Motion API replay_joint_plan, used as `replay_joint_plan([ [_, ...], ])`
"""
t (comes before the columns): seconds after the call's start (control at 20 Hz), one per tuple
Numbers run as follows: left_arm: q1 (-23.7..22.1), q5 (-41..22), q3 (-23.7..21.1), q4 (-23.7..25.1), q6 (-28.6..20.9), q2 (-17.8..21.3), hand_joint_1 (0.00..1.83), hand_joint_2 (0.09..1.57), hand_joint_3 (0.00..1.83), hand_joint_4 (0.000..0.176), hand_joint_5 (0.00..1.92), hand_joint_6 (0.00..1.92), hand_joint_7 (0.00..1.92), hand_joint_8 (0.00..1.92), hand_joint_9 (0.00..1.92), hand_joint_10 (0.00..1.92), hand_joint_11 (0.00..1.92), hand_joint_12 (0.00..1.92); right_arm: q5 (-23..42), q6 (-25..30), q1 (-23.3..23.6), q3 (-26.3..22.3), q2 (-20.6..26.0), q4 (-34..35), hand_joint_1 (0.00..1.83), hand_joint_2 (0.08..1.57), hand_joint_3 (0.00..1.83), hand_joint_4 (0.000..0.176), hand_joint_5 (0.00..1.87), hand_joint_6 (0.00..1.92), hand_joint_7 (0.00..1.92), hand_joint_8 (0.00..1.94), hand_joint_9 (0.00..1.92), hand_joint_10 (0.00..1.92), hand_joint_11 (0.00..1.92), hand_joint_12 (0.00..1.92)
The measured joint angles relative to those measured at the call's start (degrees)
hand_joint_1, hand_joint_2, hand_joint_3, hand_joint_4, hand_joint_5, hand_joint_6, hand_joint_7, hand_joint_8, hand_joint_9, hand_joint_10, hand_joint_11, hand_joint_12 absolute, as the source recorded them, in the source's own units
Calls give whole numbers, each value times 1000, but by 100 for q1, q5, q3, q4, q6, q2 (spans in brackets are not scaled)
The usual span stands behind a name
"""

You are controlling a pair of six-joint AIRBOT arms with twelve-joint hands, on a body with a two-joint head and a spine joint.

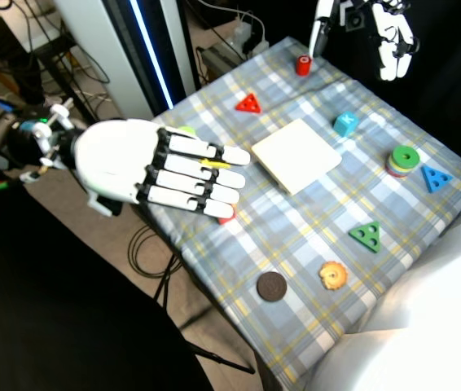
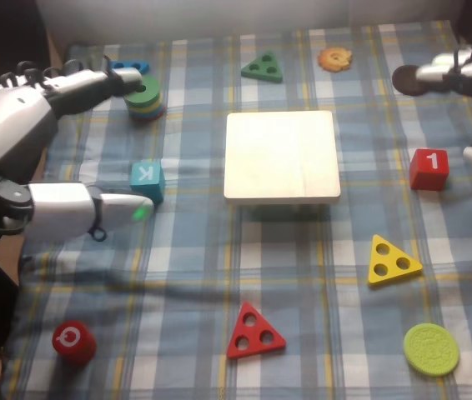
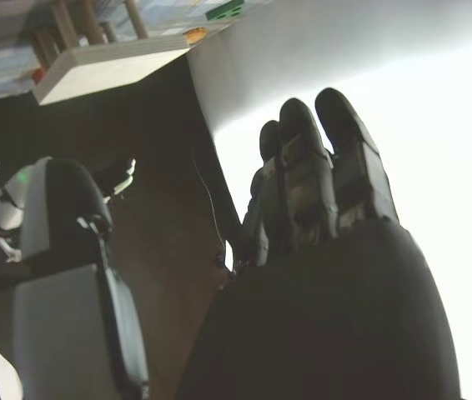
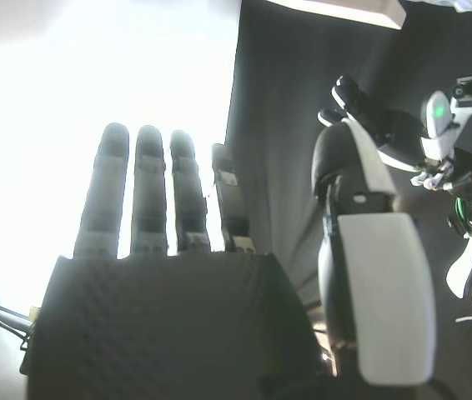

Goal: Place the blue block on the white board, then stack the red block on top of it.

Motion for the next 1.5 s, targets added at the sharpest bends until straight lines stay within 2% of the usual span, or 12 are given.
replay_joint_plan([
  [0.15,-238,306,240,-264,503,-212,645,996,4,176,387,4,300,0,255,0,0,676,7,15,2,0,0,-13,772,1394,3,9,457,3,495,4,472,9,264,505],
  [0.3,-544,575,472,-525,1167,-380,722,968,0,176,398,3,279,0,228,0,0,636,24,48,4,2,0,-96,767,1390,1,21,466,6,510,8,484,11,264,505],
  [0.35,-597,682,538,-586,1274,-428,744,955,0,176,398,2,277,0,227,0,0,650,26,52,4,2,2,-103,770,1391,1,21,472,8,515,10,487,12,267,506],
  [0.4,-645,782,621,-647,1421,-498,775,946,0,176,408,3,277,0,236,2,0,670,22,61,4,13,0,-103,791,1386,0,8,484,2,538,2,505,4,290,473],
  [0.5,-741,1071,793,-925,1797,-634,816,928,0,176,430,2,279,1,258,3,0,703,26,92,39,33,0,-127,782,1386,1,17,482,0,532,0,490,0,282,458],
  [0.6,-811,1311,940,-1211,2229,-748,826,936,1,176,466,11,283,8,242,9,0,607,33,101,42,37,2,-118,785,1390,2,10,484,2,537,4,497,5,291,461],
  [0.8,-951,1606,1294,-1556,2524,-997,821,952,2,176,532,7,343,5,289,6,0,613,35,111,42,35,0,-153,789,1394,3,3,491,4,544,6,509,9,303,466],
  [1.05,-1019,1845,1469,-1735,2699,-1215,830,966,2,166,646,19,358,0,292,0,0,510,33,114,42,44,-11,-155,786,1393,1,13,486,1,554,6,517,8,310,474],
  [1.15,-1019,1867,1528,-1768,2712,-1220,867,959,0,150,727,13,397,6,321,5,0,541,24,114,42,48,-11,-155,765,1394,2,20,481,1,557,4,519,6,303,486],
  [1.2,-1019,1847,1543,-1818,2726,-1220,871,961,0,150,746,17,408,8,328,7,0,546,31,114,39,48,-11,-155,756,1389,0,25,486,3,565,6,524,7,305,493],
  [1.45,-1021,1915,1582,-1847,2732,-1285,878,955,0,142,833,8,441,2,353,3,0,552,31,131,39,72,-17,-179,748,1395,2,15,499,6,571,6,536,9,310,501],
  [1.5,-1021,1912,1585,-1847,2730,-1285,872,953,0,152,816,2,438,1,356,2,0,577,28,129,42,83,-22,-153,762,1396,1,6,502,4,577,5,540,8,312,493],
])
